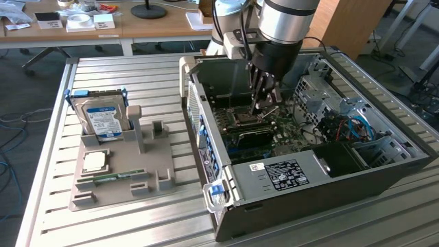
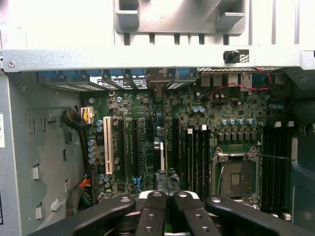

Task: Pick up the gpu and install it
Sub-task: 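Press down on the gpu until it lock into place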

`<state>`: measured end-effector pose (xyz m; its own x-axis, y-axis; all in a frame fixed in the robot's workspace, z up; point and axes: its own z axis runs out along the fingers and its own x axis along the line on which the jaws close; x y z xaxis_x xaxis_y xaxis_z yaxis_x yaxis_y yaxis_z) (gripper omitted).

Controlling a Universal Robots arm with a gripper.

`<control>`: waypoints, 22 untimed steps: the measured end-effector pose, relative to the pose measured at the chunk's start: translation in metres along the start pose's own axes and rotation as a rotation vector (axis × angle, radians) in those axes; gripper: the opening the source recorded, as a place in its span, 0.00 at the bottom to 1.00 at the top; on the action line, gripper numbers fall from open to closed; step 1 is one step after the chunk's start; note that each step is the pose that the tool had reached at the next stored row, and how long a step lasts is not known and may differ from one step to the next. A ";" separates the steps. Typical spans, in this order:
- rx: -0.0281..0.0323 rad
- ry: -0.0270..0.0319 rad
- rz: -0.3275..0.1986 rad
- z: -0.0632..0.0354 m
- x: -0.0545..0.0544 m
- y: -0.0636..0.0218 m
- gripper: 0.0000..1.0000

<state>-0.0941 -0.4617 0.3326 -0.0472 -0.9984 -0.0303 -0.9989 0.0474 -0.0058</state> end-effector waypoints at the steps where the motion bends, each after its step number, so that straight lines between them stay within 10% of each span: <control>1: 0.0000 0.0000 0.000 0.0000 0.000 0.0000 0.11; 22: 0.0000 0.0000 0.000 0.0071 0.000 0.0000 0.11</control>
<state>-0.0942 -0.4617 0.3255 -0.0472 -0.9984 -0.0303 -0.9989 0.0474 -0.0058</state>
